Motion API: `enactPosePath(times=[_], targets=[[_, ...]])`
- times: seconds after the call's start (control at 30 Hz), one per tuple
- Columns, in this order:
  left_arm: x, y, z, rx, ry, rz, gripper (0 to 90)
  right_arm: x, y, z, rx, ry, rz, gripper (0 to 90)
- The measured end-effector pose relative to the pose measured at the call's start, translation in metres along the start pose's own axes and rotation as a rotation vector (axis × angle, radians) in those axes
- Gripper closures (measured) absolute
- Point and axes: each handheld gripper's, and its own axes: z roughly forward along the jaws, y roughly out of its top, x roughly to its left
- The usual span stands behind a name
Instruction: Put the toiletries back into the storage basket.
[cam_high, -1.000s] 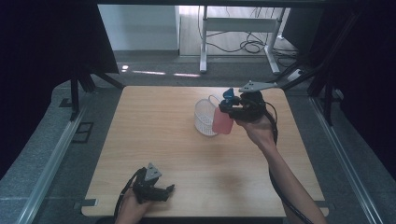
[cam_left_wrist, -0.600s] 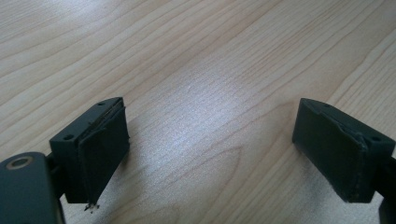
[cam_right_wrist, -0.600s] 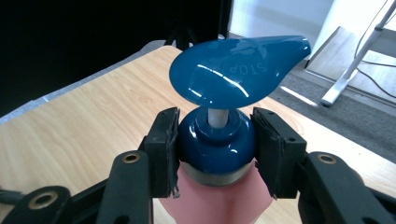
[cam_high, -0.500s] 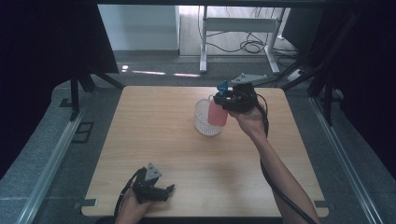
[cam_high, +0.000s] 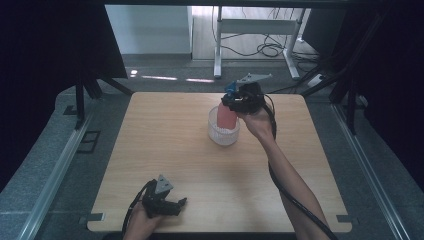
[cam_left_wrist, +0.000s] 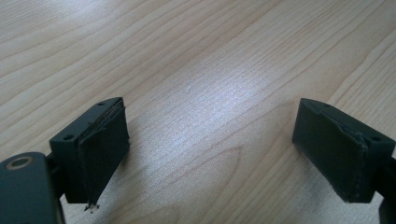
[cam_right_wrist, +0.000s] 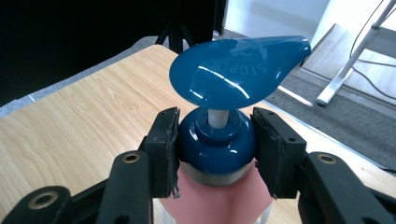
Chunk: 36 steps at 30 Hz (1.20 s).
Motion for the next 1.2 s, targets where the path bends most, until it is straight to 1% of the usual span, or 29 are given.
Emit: enactPosePath(times=[0.07,0.1,0.2,0.37,0.4,0.53,0.93,1.07,1.2], targets=[[0.000,0.000,0.000,0.000,0.000,0.000,10.4,0.000,0.000,0.002,0.001,0.001,0.001,52.9],[0.000,0.000,0.000,0.002,0.001,0.002,10.4,-0.002,-0.002,0.008,0.010,0.001,0.000,52.9],[0.000,0.000,0.000,0.002,0.001,0.002,10.4,-0.003,-0.004,0.015,0.024,-0.002,-0.007,52.9],[0.000,0.000,0.000,0.002,0.001,0.000,10.4,-0.005,-0.008,0.021,0.032,0.005,-0.001,52.9],[0.000,0.000,0.000,0.005,0.000,0.002,10.4,-0.005,-0.010,0.025,0.039,0.006,-0.002,52.9],[0.000,0.000,0.000,0.005,0.000,0.001,10.4,-0.006,-0.013,0.030,0.042,0.009,0.001,52.9],[0.000,0.000,0.000,0.004,0.000,0.001,10.4,-0.004,-0.030,0.051,0.071,0.015,-0.001,52.9],[0.000,0.000,0.000,0.005,0.000,0.001,10.4,-0.004,-0.033,0.054,0.078,0.019,0.000,52.9],[0.000,0.000,0.000,0.006,0.000,0.001,10.4,-0.005,-0.040,0.060,0.090,0.017,0.004,52.9]])
